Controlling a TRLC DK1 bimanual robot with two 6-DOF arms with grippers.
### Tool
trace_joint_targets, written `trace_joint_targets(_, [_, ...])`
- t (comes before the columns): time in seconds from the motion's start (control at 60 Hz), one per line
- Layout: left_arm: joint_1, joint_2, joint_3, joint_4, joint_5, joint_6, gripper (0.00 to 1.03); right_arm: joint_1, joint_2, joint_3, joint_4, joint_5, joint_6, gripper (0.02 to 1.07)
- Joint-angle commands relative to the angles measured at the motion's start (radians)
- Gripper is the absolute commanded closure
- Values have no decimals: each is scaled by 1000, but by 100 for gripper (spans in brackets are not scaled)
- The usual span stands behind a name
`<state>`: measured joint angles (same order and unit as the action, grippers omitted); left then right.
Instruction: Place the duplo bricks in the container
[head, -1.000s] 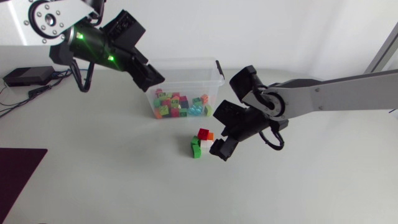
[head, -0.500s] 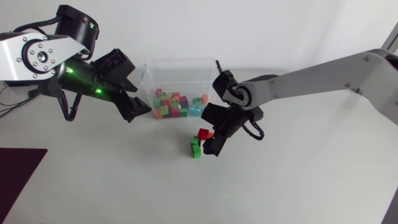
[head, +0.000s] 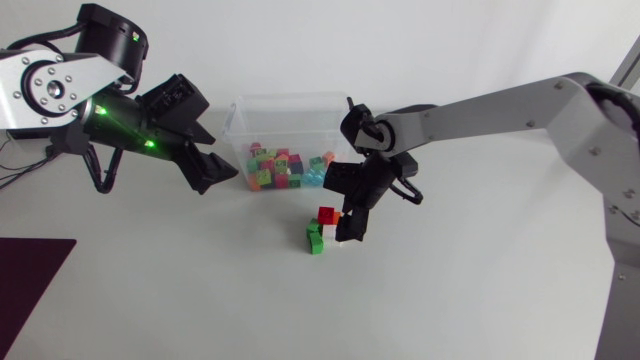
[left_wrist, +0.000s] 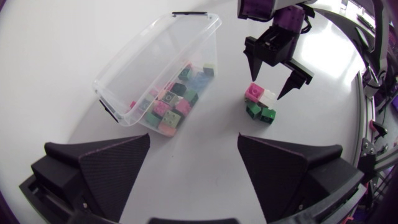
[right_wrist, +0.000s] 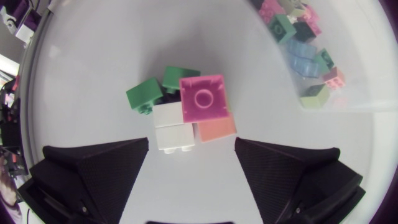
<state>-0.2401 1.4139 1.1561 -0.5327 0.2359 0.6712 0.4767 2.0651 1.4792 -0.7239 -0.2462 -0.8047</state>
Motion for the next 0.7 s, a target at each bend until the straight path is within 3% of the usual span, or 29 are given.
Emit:
trace_joint_targets(0.0, [7, -18, -33, 4, 17, 22, 6, 13, 47, 35, -39, 2, -73, 7])
trace_joint_targets(0.567, [50, -29, -62, 19, 45, 31, 6, 50, 178, 188, -151, 22, -152, 7])
trace_joint_targets(0.683, [48, -29, -65, 19, 45, 31, 6, 50, 194, 201, -186, 2, -172, 32])
